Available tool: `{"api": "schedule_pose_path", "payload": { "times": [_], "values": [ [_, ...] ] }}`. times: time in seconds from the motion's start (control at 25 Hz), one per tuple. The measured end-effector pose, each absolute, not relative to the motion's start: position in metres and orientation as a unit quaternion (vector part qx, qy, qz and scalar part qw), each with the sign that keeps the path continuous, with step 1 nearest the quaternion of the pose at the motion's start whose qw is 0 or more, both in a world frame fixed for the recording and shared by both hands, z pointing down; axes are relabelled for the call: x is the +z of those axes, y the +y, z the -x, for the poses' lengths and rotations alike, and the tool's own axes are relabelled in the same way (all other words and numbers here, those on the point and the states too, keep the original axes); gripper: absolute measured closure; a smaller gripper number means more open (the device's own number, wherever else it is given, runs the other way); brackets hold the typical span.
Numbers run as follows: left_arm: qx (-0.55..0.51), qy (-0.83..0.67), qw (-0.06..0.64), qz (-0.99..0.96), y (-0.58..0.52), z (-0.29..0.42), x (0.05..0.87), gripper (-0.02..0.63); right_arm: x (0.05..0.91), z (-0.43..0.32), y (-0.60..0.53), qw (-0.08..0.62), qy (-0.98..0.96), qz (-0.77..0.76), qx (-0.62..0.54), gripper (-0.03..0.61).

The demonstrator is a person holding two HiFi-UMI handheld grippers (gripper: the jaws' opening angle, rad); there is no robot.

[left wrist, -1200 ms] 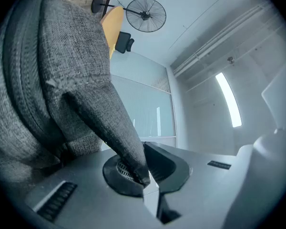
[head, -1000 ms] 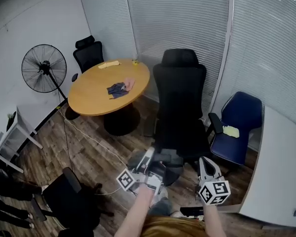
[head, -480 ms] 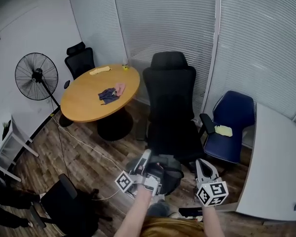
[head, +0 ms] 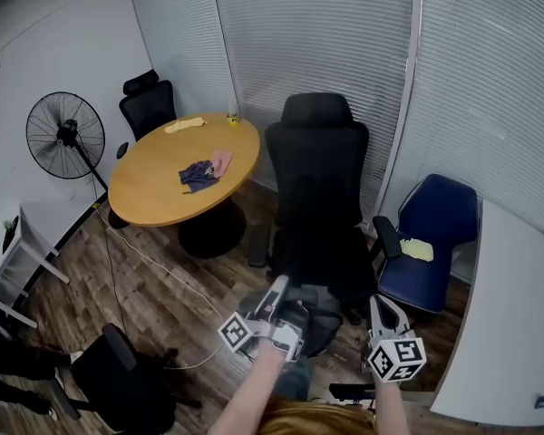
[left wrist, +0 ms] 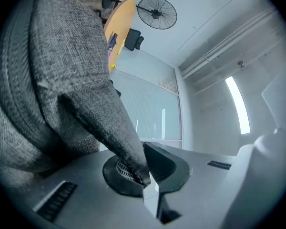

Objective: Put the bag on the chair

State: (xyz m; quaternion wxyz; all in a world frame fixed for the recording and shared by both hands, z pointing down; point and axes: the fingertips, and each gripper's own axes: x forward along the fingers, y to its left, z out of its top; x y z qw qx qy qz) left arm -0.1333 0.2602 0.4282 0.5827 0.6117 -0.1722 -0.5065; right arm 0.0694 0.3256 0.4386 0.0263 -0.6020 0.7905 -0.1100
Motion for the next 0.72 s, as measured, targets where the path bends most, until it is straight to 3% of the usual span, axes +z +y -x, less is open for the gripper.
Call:
{"api": "schedule_pose_path", "payload": {
  "times": [0.72],
  "values": [
    [-0.47,-0.113,0.617,-0.62,-0.021,0.069,0.441,0.589,0.467,-0.103,0.051,-0.02,0.769,0.625,-0.135,0.568]
  ]
}}
